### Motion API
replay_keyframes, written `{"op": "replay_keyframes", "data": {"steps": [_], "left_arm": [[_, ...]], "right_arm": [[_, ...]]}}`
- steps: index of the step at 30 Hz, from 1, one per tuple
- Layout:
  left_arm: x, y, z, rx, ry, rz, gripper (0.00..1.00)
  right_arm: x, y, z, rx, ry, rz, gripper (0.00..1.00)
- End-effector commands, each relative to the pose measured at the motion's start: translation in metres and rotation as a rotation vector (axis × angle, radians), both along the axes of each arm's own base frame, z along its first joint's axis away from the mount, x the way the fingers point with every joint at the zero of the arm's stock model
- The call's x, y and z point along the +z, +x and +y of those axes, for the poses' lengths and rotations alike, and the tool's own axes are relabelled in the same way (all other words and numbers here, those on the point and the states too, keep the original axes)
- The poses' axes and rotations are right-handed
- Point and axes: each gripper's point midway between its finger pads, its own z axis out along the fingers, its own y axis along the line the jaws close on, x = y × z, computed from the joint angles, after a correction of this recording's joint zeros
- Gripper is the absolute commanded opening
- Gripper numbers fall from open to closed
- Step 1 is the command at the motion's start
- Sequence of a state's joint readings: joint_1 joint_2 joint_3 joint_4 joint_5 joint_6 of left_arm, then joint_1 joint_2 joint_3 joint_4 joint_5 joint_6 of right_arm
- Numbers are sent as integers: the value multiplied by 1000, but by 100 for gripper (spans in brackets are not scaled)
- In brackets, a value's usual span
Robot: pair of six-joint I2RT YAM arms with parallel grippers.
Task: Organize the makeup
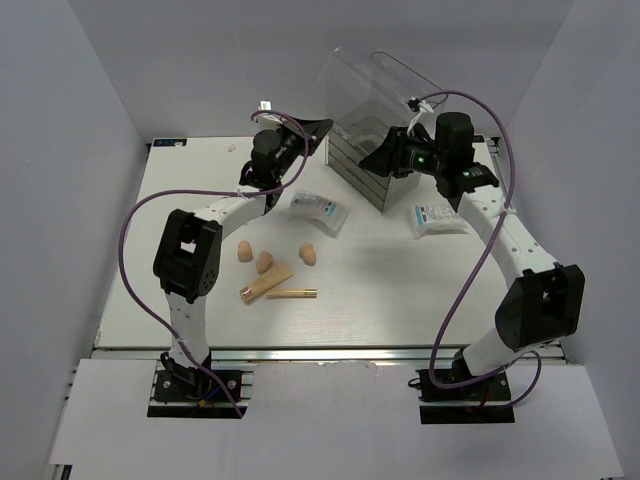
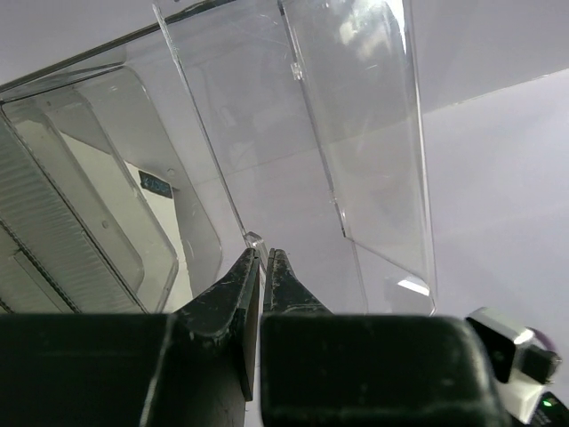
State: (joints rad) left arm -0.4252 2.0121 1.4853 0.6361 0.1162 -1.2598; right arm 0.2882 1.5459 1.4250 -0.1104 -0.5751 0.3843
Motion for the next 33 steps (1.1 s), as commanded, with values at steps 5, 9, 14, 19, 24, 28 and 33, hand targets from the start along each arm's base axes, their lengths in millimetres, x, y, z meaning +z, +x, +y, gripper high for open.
{"op": "replay_keyframes", "data": {"steps": [5,9,14,19,24,28,33], "left_arm": [[87,-17,13,5,-72,-189,0],[86,-18,14,4,-77,-186,0],[84,-19,14,3,-73,-181,0],[81,-19,13,-2,-70,-174,0],[76,-19,15,3,-78,-161,0],[69,-18,15,5,-72,-134,0],[52,-13,23,63,-26,-35,53]], "right_arm": [[-18,10,-14,-71,-99,36,70],[-26,19,-17,-129,-87,78,77],[-8,36,-8,-133,-3,4,76],[18,41,1,-93,71,-95,70],[29,44,0,-108,94,-150,52],[31,39,-3,-111,105,-201,39],[34,37,-6,-124,102,-229,34]]}}
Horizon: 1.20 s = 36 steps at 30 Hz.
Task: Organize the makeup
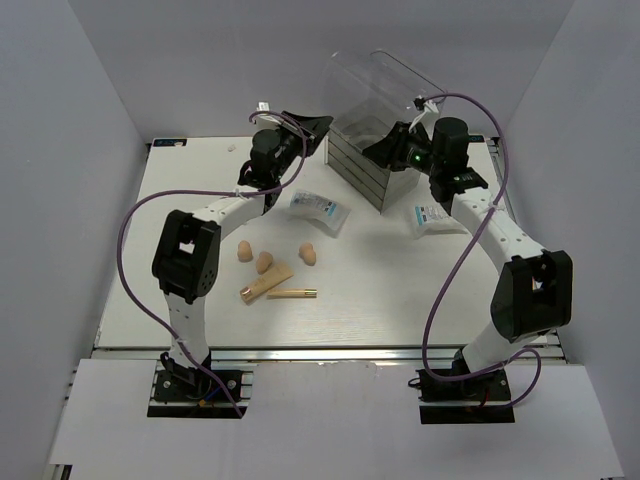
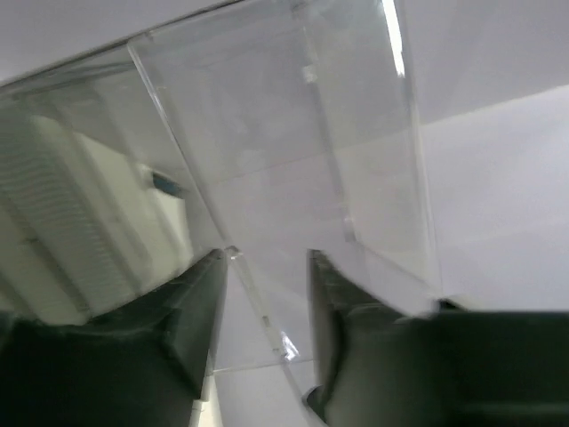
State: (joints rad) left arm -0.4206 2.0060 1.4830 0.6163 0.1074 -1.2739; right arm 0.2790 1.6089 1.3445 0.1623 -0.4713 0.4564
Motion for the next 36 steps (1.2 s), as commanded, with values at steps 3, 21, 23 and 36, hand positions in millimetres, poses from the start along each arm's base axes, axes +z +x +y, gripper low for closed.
{"op": "replay_keyframes", "data": {"steps": [3,21,23,36], "left_arm": [[25,-12,41,171,68,75,66],[-204,-71,97,370,622,1193,83],[-210,-65,90,354,594,1179,83],[-239,-36,60,286,457,1104,17]], "right_arm": [[51,-8,-3,-8,35,-179,30],[65,-14,-4,-6,61,-210,28],[65,-13,-4,-9,60,-210,28],[68,-12,-4,-11,54,-212,28]]}}
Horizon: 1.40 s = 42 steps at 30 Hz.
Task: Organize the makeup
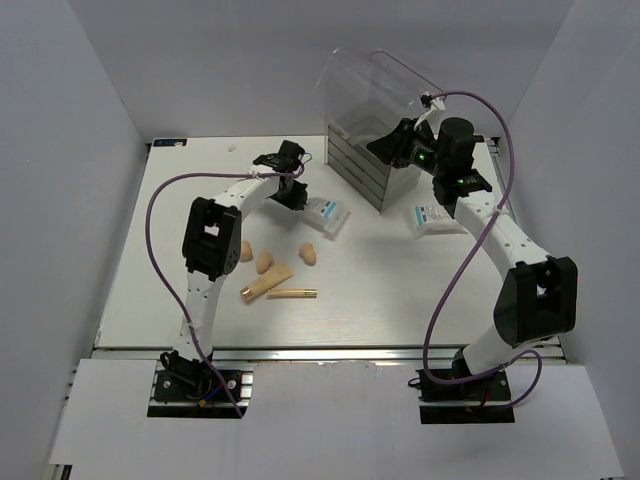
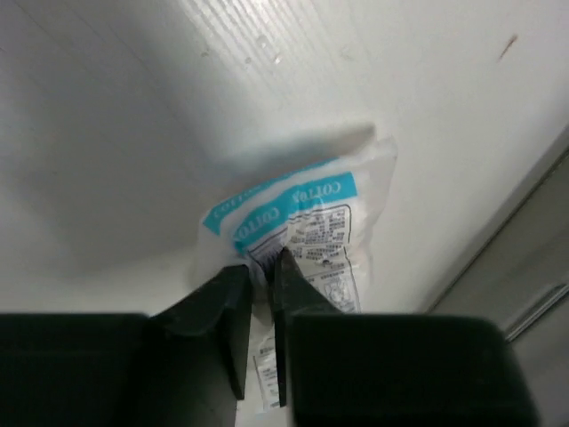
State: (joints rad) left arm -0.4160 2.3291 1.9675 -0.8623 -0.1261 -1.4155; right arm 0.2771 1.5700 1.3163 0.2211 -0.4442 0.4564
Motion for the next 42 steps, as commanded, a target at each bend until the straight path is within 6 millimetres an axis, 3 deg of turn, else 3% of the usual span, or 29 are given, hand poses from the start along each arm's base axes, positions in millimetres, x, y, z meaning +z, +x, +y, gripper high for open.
{"op": "replay_keyframes", "data": {"steps": [1,3,4,7,8,9,10,11,12,14,15,16,17,18,19,20,21,23,24,26,27,29,31,32,36,37,38,39,42], "left_arm": [[35,14,-8,-1,-59,-123,11],[48,18,-8,-6,-70,-175,2],[41,10,-4,-14,-63,-170,0],[100,18,-10,-73,-155,-393,0],[105,-6,-11,-126,-214,-424,0],[152,13,-18,-148,-311,-667,0],[173,7,-22,-171,-392,-771,0],[153,-11,-16,-171,-431,-791,0],[210,-9,-15,-186,-552,-1013,0],[229,-8,-16,-197,-638,-1096,0],[214,-5,-25,-226,-700,-1050,0],[219,-2,-32,-253,-742,-1074,0],[248,4,-40,-277,-821,-1140,0],[227,12,-54,-312,-853,-1093,0],[232,16,-60,-331,-874,-1111,0],[252,24,-70,-352,-895,-1153,1],[254,30,-74,-359,-893,-1168,1],[241,47,-84,-353,-873,-1152,3],[257,53,-87,-363,-874,-1192,4],[250,62,-93,-355,-872,-1188,6],[265,65,-95,-362,-883,-1222,8],[256,73,-101,-360,-896,-1204,9],[267,78,-105,-363,-920,-1223,11],[254,84,-109,-355,-922,-1197,12],[240,93,-129,-331,-923,-1127,19],[233,97,-131,-312,-906,-1093,32],[217,100,-132,-295,-863,-1040,41],[216,102,-132,-275,-834,-1033,48],[204,101,-133,-273,-776,-986,60]], "right_arm": [[53,-12,1,18,35,-152,28],[53,-13,1,20,33,-156,28],[54,-14,0,21,35,-157,28],[58,-16,1,24,38,-169,27],[58,-16,1,26,39,-168,27],[61,-17,1,27,41,-177,27],[64,-17,0,27,43,-183,27],[65,-18,1,29,44,-186,27],[66,-18,0,27,47,-187,27],[69,-18,0,24,49,-193,27],[69,-18,0,23,50,-192,27],[68,-17,0,23,49,-189,27],[67,-17,0,23,49,-187,27],[68,-17,0,23,49,-189,27],[68,-17,0,23,49,-189,27],[68,-17,0,21,49,-189,27],[69,-17,0,21,50,-190,26],[71,-17,0,18,49,-194,26],[72,-16,-1,12,50,-196,26],[73,-17,-1,13,48,-202,26],[74,-17,-2,9,46,-205,26],[71,-16,-2,7,42,-202,26],[71,-16,-3,6,42,-199,26],[70,-16,-2,6,42,-199,26],[71,-14,-2,3,44,-199,25],[70,-13,-2,1,45,-197,25],[71,-14,-2,1,45,-198,25],[70,-13,-2,1,43,-197,25],[71,-13,-3,-1,44,-199,25]]}}
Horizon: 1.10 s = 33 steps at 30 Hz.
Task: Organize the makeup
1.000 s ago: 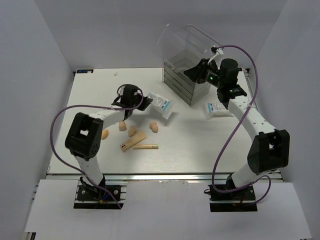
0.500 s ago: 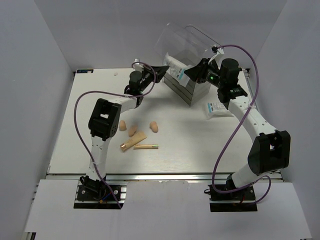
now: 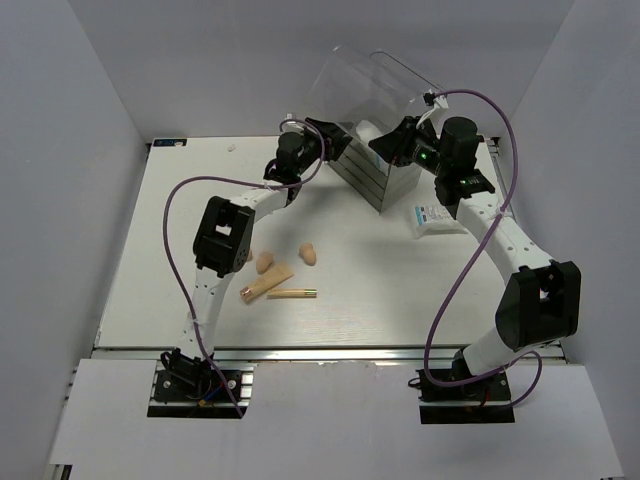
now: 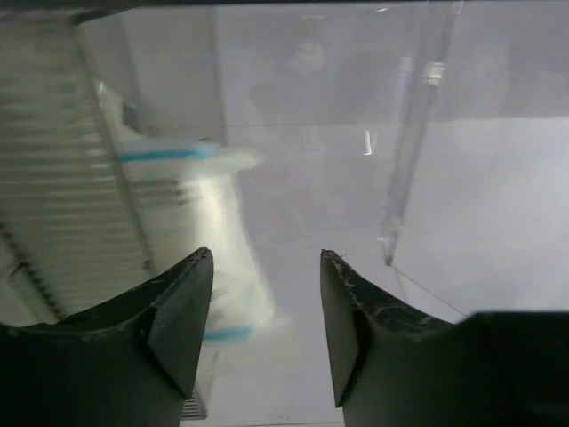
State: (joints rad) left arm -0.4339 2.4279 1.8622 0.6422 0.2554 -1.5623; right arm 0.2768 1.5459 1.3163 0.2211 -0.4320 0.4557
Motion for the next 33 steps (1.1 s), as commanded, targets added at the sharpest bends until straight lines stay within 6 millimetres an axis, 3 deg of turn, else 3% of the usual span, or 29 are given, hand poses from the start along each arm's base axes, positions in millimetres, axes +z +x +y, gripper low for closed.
{"op": "replay_keyframes", "data": {"steps": [1,6,11,12,13,14,15,16,17,18,21,22,24,25,26,27,28,29,30,31,33], "left_arm": [[8,-1,-2,30,53,35,62],[27,-4,0,34,14,-21,60],[57,-13,13,72,2,-92,0],[45,-15,18,92,30,-66,0],[62,-23,25,108,61,-89,0],[61,-28,30,118,87,-80,0],[30,-36,35,124,158,3,0],[43,-45,44,147,201,-8,0],[32,-51,47,145,246,36,0],[0,-63,50,127,326,131,11],[-19,-93,44,38,513,122,22],[-29,-102,42,10,634,52,27],[-16,-113,42,7,676,-25,28],[-20,-119,42,-17,838,-197,32],[-40,-133,46,-52,890,-235,33],[-16,-139,45,-28,885,-375,33],[-20,-149,44,-43,963,-485,34],[-46,-165,51,-75,1000,-497,35],[-24,-168,53,-23,988,-609,36],[-26,-173,56,-10,983,-626,43],[-29,-170,64,41,985,-610,49]], "right_arm": [[60,-10,0,9,36,-179,25],[58,-10,0,9,35,-176,25],[58,-9,0,12,32,-180,25],[58,-9,1,15,31,-181,25],[58,-9,1,16,30,-182,25],[59,-8,2,21,28,-183,24],[58,-8,2,24,26,-178,24],[58,-8,2,24,24,-180,24],[57,-8,3,29,22,-179,24],[56,-9,3,32,18,-176,24],[52,-9,3,37,5,-177,24],[50,-9,3,38,-2,-173,24],[49,-9,3,41,-13,-178,24],[50,-10,3,43,-15,-184,24],[51,-11,3,47,-17,-190,24],[51,-11,3,49,-18,-193,24],[53,-12,3,50,-17,-198,24],[54,-12,3,52,-18,-200,24],[55,-12,3,52,-18,-203,24],[56,-12,3,50,-18,-204,24],[57,-13,3,51,-19,-210,24]]}}
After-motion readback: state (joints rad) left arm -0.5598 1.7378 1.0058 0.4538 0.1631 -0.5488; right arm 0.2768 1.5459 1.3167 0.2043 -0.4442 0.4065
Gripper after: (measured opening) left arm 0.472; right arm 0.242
